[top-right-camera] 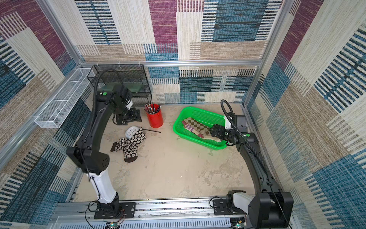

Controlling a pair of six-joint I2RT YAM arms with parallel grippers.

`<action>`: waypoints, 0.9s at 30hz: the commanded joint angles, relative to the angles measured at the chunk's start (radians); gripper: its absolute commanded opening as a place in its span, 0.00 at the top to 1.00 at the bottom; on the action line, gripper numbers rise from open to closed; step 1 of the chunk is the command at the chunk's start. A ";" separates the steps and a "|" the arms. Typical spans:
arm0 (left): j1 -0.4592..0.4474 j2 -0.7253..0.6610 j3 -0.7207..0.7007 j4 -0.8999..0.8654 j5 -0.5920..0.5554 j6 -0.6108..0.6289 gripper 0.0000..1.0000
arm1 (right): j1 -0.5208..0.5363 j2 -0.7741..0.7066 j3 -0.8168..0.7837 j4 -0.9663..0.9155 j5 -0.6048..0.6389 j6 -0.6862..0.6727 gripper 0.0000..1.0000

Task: Place the socks together as a pair
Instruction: Pick up the sock at the center of the board.

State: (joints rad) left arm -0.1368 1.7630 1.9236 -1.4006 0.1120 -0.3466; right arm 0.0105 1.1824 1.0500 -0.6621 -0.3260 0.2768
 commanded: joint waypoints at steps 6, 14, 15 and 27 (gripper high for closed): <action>0.085 -0.251 -0.566 0.375 0.036 -0.109 0.14 | 0.077 0.023 0.017 0.084 -0.041 -0.012 0.04; 0.173 -0.252 -0.823 0.571 0.097 -0.180 0.22 | 0.172 0.061 0.026 0.109 -0.063 0.014 0.04; 0.175 -0.242 -0.835 0.576 0.088 -0.178 0.23 | 0.177 0.064 0.027 0.108 -0.063 0.017 0.04; 0.210 -0.202 -0.994 0.680 0.034 -0.220 0.35 | 0.184 0.064 0.008 0.112 -0.090 0.039 0.04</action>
State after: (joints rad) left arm 0.0696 1.5578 0.9443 -0.7780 0.1619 -0.5293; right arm 0.1925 1.2453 1.0603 -0.5808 -0.4046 0.3103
